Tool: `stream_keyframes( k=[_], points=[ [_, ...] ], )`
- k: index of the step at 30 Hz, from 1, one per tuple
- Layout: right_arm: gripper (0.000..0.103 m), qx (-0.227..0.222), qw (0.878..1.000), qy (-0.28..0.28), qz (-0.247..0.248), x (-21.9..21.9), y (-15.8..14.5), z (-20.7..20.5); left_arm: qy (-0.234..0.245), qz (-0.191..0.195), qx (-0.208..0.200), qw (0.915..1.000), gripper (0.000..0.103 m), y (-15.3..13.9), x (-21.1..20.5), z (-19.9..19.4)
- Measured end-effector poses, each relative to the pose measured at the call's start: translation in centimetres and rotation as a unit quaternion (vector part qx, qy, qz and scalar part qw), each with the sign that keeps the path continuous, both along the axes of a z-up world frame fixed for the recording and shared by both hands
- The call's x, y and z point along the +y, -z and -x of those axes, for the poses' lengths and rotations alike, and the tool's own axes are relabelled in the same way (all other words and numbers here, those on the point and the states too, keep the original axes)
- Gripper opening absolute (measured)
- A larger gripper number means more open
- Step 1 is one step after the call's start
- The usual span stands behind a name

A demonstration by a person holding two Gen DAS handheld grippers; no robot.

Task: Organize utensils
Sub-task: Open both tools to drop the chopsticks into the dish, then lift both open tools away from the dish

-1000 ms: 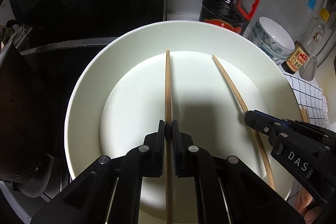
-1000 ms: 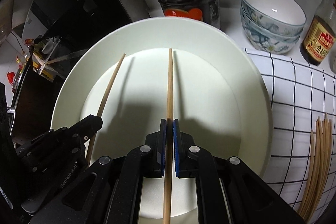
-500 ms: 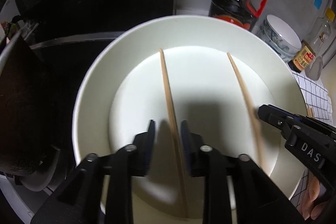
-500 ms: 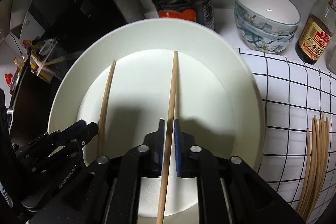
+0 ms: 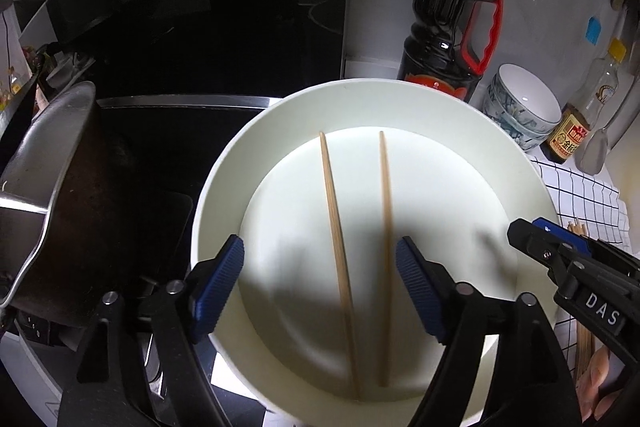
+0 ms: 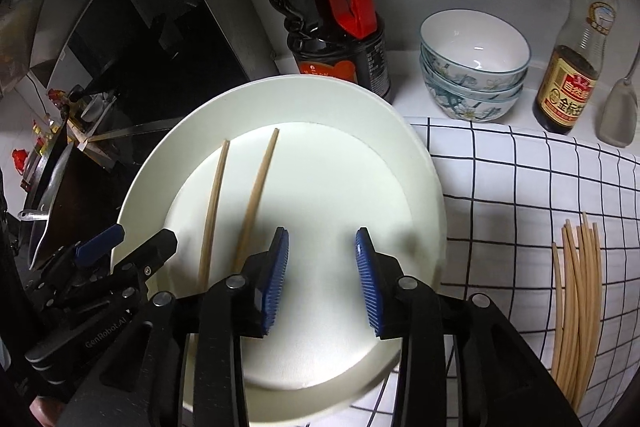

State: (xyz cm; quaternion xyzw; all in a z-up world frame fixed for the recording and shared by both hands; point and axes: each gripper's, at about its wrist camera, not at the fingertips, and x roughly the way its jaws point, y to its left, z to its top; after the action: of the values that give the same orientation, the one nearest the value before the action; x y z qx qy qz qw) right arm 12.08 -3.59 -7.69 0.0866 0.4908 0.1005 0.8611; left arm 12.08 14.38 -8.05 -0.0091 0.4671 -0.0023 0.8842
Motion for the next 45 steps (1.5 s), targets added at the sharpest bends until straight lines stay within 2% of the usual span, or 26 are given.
stream_keyframes(
  k=[2, 12, 26, 37, 45],
  points=[
    [0.040, -0.001, 1.000, 0.000, -0.001, 0.1, -0.2, 0.5, 0.000, 0.000, -0.001, 1.0000, 0.080, -0.3, 0.0, 0.5],
    [0.044, -0.016, 1.000, 0.008, -0.007, -0.9, -1.6, 3.7, 0.011, -0.005, -0.007, 0.9999, 0.085, -1.6, -1.1, 3.0],
    [0.047, -0.027, 0.999, 0.028, 0.001, -3.9, -3.4, 8.3, 0.048, 0.004, -0.024, 0.9985, 0.087, -3.8, -4.9, 6.8],
    [0.050, -0.026, 0.998, 0.057, 0.014, -8.5, -4.1, 11.9, 0.079, 0.019, -0.020, 0.9965, 0.088, -4.1, -9.0, 9.2],
    [0.052, -0.021, 0.996, 0.079, 0.022, -12.8, -3.9, 14.0, 0.095, 0.018, -0.019, 0.9951, 0.093, -4.0, -12.7, 10.7]
  ],
)
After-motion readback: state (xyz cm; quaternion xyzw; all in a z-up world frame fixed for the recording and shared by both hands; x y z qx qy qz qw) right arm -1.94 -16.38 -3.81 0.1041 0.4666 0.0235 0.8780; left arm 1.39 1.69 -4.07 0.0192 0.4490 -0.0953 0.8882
